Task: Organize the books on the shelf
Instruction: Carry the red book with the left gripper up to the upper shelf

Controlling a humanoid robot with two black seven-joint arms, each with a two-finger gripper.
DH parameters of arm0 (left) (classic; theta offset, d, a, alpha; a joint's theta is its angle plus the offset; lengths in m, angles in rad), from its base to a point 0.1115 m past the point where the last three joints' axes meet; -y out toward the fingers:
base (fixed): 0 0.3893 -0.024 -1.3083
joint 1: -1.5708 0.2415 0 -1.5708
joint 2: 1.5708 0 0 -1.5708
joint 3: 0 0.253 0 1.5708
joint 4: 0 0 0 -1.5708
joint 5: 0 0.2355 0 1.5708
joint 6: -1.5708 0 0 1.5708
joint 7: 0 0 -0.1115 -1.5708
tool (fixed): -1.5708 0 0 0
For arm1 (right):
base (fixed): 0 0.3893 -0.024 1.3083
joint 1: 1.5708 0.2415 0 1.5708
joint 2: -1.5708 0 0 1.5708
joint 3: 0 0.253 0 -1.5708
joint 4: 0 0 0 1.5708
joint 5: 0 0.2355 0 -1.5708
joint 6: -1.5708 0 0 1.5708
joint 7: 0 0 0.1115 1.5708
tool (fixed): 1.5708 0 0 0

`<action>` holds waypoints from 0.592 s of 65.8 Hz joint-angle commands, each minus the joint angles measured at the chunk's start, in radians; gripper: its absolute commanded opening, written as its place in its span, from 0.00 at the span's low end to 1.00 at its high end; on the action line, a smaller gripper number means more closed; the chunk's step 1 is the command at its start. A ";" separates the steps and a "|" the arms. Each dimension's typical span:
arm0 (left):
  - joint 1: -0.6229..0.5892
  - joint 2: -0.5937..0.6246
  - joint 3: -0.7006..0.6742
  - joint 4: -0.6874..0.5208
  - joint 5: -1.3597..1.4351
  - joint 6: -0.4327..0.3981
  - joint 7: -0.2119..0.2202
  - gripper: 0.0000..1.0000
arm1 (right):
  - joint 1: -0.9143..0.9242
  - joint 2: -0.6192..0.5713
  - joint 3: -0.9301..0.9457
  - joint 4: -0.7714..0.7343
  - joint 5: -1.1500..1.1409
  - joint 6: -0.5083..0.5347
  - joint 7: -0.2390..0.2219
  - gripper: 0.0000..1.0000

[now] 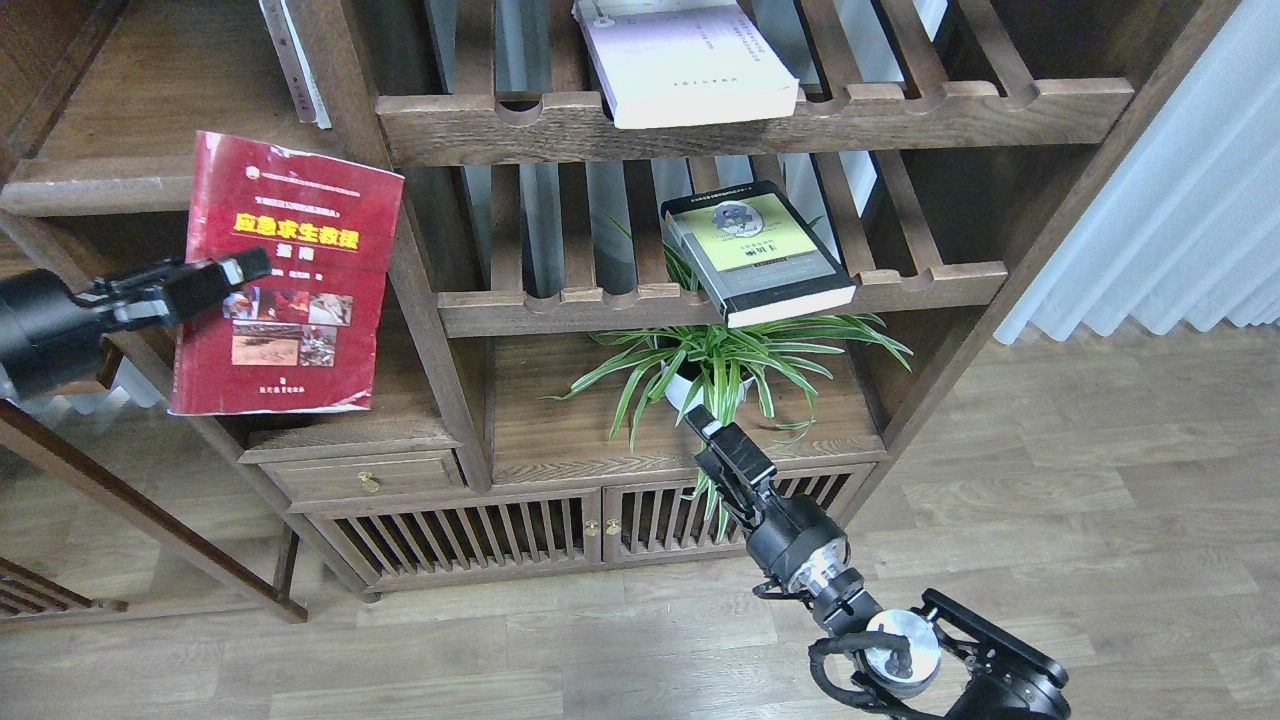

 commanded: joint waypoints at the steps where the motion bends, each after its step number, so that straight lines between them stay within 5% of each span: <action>1: -0.013 0.029 -0.008 0.003 -0.024 0.000 -0.001 0.01 | 0.000 0.001 0.000 -0.011 0.000 0.001 0.000 0.92; 39: -0.157 0.114 -0.071 0.167 -0.059 0.000 0.003 0.00 | 0.002 0.041 -0.001 -0.034 -0.023 0.005 -0.002 0.93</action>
